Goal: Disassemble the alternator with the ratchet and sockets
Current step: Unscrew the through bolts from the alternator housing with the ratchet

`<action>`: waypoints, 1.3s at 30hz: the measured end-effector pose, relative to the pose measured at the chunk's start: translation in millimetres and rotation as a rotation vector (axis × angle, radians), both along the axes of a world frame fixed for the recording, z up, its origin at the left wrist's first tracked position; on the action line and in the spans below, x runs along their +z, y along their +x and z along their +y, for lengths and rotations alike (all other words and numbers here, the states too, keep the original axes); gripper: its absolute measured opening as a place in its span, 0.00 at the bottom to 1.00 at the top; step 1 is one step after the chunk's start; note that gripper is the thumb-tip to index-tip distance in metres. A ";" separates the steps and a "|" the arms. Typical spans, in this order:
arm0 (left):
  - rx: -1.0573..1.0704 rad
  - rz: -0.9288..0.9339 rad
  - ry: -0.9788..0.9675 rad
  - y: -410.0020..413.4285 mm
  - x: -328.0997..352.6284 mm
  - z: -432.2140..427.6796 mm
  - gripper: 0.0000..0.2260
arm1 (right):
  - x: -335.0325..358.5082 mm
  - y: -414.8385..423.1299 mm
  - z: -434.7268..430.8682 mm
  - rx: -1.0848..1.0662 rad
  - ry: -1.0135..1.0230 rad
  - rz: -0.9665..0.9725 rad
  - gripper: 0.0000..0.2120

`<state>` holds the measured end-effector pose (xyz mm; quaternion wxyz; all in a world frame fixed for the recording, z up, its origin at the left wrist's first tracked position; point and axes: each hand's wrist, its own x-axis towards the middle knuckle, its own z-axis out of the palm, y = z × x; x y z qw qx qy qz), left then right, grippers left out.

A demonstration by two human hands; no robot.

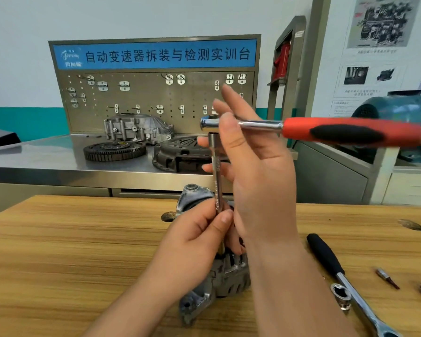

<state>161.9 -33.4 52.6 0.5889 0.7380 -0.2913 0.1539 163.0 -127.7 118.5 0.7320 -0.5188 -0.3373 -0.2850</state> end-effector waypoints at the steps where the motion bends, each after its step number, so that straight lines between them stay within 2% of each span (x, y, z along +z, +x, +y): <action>1: 0.009 -0.002 0.011 -0.2 -0.1 -1.0 0.12 | 0.6 -0.1 -0.4 -0.040 -0.028 -0.064 0.13; 4: 0.014 0.009 0.009 -1.4 0.0 -1.7 0.13 | 1.3 -1.2 0.9 -0.002 -0.052 -0.112 0.13; 8: -0.079 0.064 -0.065 -3.2 2.2 1.3 0.16 | -1.0 -0.1 -0.5 0.204 0.080 0.080 0.13; 11: -0.074 0.062 -0.031 -1.7 1.0 2.7 0.14 | -2.0 0.5 -1.8 0.217 0.096 0.168 0.16; 14: -0.013 0.030 0.010 0.5 -0.5 1.0 0.12 | 0.1 0.5 -3.8 0.103 0.035 0.071 0.12; 18: 0.026 0.010 0.005 0.4 -1.4 -3.0 0.11 | 1.7 -0.8 -2.4 0.026 -0.043 -0.105 0.13; 21: -0.051 0.008 -0.043 0.7 -1.9 0.0 0.13 | 0.9 -1.7 -0.9 0.157 0.041 0.014 0.12; 23: -0.107 0.033 -0.064 -0.3 -0.6 1.7 0.16 | 0.3 -0.7 -3.1 0.234 0.088 0.107 0.15; 26: -0.070 -0.009 -0.018 -0.5 -0.9 0.9 0.13 | -0.3 -1.0 -3.2 0.246 0.097 0.190 0.20; 30: 0.004 -0.043 0.014 0.8 -2.0 -2.3 0.10 | 0.8 -1.5 -2.5 0.085 0.030 0.037 0.13; 32: 0.046 -0.053 0.031 0.4 -3.1 -3.4 0.10 | 2.3 -1.5 -3.2 0.020 -0.043 -0.090 0.15; 34: 0.053 -0.047 0.015 -0.9 -3.1 -3.3 0.10 | 2.3 -1.7 -2.0 0.019 -0.080 -0.118 0.16; 39: -0.071 0.032 -0.056 -3.0 -0.4 -1.0 0.15 | 1.0 -1.7 -3.0 0.229 0.069 0.140 0.16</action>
